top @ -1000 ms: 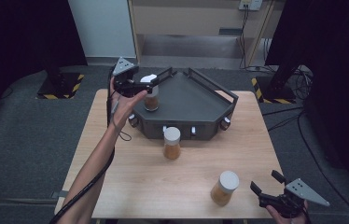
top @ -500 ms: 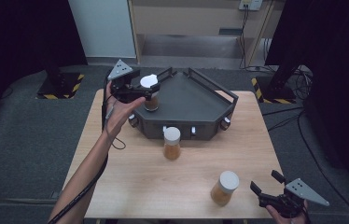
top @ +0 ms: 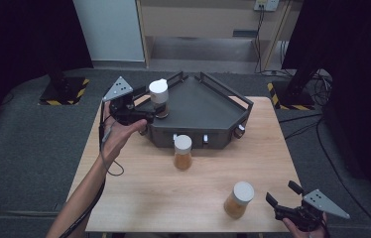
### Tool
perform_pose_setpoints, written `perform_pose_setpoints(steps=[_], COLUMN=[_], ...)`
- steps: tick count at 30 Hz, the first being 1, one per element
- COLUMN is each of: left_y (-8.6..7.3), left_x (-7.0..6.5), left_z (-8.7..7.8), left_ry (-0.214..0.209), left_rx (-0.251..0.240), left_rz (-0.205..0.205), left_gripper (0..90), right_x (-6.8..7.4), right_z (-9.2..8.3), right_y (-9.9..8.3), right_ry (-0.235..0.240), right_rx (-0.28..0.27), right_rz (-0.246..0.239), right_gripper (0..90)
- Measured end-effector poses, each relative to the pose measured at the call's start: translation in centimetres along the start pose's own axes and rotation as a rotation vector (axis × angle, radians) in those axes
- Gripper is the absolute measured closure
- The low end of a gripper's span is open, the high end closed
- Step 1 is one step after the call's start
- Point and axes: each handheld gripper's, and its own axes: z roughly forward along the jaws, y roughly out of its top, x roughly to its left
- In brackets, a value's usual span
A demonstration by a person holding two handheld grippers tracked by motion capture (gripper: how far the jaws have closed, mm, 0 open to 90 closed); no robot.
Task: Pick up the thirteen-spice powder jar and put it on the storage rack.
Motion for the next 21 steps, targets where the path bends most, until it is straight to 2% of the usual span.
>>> perform_pose_setpoints(steps=[11,15,21], left_y=[-1.1,-1.3,-1.7], left_x=[-0.8,-0.9,-1.4], left_z=[-2.2,-3.1,-4.6], left_ry=[-0.046,-0.054,-0.050], left_rx=[-0.005,-0.007,-0.006], left_rz=[0.020,0.020,0.047], left_gripper=[2.7,2.7,2.6], right_x=[0.0,0.0,0.1], right_z=[0.0,0.0,0.0], right_y=[0.0,0.0,0.0], right_ry=[-0.001,-0.002,-0.002], right_rx=[0.003,0.001,0.002], right_rz=[-0.003,-0.001,-0.003], right_gripper=[4.0,4.0,4.0])
